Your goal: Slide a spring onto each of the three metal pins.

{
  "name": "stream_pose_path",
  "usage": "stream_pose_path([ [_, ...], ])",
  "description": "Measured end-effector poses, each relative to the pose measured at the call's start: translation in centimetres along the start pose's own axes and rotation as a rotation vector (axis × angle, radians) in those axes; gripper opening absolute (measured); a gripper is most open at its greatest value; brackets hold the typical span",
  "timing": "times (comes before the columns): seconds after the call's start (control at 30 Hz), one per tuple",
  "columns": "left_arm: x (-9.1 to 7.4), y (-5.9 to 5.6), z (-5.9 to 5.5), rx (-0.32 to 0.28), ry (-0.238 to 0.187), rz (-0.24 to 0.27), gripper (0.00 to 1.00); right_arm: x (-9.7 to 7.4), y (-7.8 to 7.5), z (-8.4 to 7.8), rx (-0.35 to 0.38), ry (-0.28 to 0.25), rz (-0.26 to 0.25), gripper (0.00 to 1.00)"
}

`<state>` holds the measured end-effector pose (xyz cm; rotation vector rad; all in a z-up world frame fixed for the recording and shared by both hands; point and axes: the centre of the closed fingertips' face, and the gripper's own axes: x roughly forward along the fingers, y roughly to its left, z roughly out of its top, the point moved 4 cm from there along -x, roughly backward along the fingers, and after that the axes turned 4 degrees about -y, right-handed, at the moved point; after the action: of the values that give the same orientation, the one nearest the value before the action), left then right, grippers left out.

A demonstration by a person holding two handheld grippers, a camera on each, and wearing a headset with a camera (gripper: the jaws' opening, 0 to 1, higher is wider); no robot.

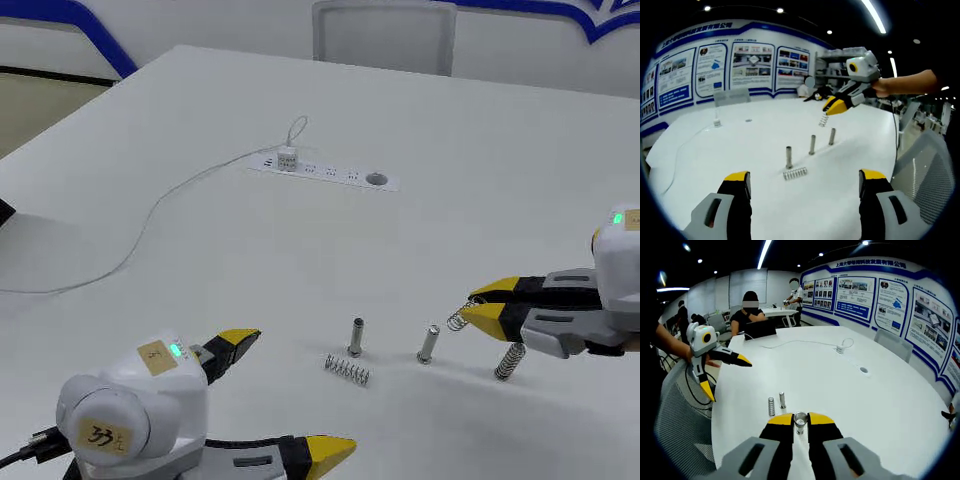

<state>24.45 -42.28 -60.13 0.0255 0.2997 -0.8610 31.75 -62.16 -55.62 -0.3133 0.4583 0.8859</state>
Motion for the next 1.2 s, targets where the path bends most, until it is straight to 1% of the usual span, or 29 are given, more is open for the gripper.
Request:
stream_pose_path([
  [0.1, 0.0, 0.0, 0.0, -0.007, 0.0, -0.001, 0.93, 0.6, -0.2, -0.2, 0.003, 0.013, -0.004, 0.1],
  [0.27, 0.1, -0.2, 0.1, -0.01, -0.003, -0.01, 0.96, 1.6, 0.0, -0.4, 0.012, 0.036, -0.002, 0.1],
  [0.43, 0.1, -0.2, 0.0, -0.031, -0.006, -0.012, 0.97, 2.4, 0.2, -0.8, -0.003, 0.069, 0.003, 0.1],
  [0.5, 0.1, -0.2, -0.1, -0.033, -0.003, -0.009, 0.97, 2.7, 0.3, -0.9, -0.002, 0.079, 0.006, 0.1],
  [0.6, 0.2, -0.1, -0.1, -0.035, -0.003, -0.007, 0.97, 3.0, 0.2, -1.3, -0.023, 0.11, 0.005, 0.1],
  [0.77, 0.2, -0.1, -0.1, -0.039, -0.005, -0.007, 0.97, 3.6, 0.2, -1.8, -0.039, 0.137, 0.013, 0.1],
  [1.0, 0.2, -0.1, -0.3, -0.044, 0.006, -0.01, 0.97, 4.5, 0.2, -2.5, -0.04, 0.176, 0.018, 0.11],
  [1.1, 0.1, 0.0, -0.2, -0.066, -0.002, -0.01, 0.97, 5.0, 0.0, -3.0, -0.04, 0.195, 0.011, 0.11],
  [1.2, 0.0, 0.4, -0.1, -0.08, -0.011, 0.004, 0.96, 5.4, 0.1, -3.4, -0.036, 0.206, 0.016, 0.11],
])
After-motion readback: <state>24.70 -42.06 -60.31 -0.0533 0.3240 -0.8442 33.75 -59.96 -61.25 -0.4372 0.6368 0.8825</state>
